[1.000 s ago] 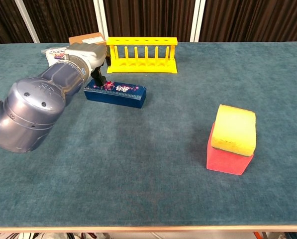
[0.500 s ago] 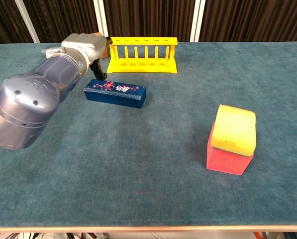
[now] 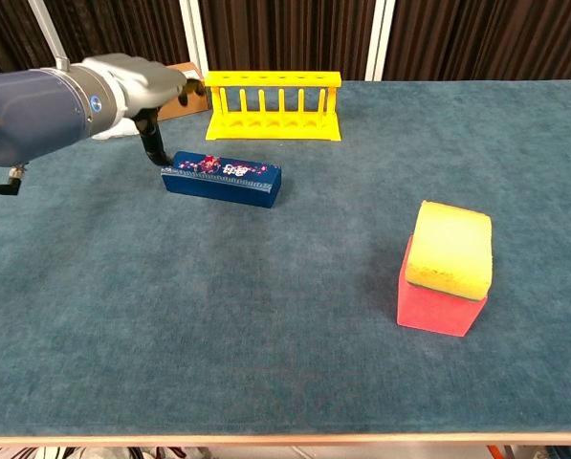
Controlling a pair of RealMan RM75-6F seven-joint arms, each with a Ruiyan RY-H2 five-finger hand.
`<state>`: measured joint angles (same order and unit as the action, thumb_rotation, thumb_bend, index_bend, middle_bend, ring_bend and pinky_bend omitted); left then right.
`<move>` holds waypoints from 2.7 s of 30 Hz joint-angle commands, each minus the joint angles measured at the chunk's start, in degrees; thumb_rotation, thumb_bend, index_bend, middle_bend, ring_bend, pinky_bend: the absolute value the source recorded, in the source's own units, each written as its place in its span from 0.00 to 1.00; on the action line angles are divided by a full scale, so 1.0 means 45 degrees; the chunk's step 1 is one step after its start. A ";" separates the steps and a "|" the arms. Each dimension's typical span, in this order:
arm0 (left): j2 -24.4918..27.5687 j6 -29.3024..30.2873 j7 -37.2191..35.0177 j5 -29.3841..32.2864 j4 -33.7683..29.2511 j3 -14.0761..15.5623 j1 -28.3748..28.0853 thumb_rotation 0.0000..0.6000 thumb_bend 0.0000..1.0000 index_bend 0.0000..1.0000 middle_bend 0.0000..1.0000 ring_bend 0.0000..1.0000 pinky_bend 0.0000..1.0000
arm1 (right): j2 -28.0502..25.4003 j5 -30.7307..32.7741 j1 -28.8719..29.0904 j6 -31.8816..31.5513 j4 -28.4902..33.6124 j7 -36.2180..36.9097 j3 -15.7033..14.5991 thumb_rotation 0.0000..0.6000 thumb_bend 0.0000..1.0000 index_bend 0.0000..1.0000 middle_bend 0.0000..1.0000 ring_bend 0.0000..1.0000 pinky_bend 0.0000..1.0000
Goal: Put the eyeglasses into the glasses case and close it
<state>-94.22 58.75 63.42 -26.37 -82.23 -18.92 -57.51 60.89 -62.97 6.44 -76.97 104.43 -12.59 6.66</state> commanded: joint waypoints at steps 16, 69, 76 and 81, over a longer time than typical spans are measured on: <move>-0.1375 -0.1259 -0.1624 -0.0444 0.2391 0.0627 -0.0949 1.00 0.30 0.13 0.19 0.06 0.16 | -0.0094 0.0076 0.0035 0.0138 0.0067 0.0117 0.0011 1.00 0.00 0.00 0.00 0.00 0.21; 0.3057 0.4941 -0.4152 -0.5465 -0.5584 0.3318 0.2835 1.00 0.29 0.00 0.06 0.03 0.22 | -0.0096 -0.0042 0.0043 -0.0007 0.0092 0.0171 -0.0007 1.00 0.00 0.00 0.00 0.00 0.21; 0.4936 0.6605 -0.5325 -0.7436 -0.8142 0.4783 0.4840 1.00 0.29 0.00 0.03 0.03 0.14 | 0.0176 -0.1693 -0.0131 -0.0737 -0.0399 0.1565 0.0029 1.00 0.00 0.00 0.00 0.00 0.21; 0.5674 0.7276 -0.5815 -0.8585 -0.8755 0.5349 0.5728 1.00 0.29 0.00 0.02 0.01 0.07 | 0.0458 -0.3254 -0.0244 -0.1441 -0.1245 0.2721 -0.0065 1.00 0.00 0.00 0.00 0.00 0.21</move>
<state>-69.94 90.20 38.52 -63.27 -120.51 4.06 -33.02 62.05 -74.45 5.76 -81.52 101.05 -3.03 6.62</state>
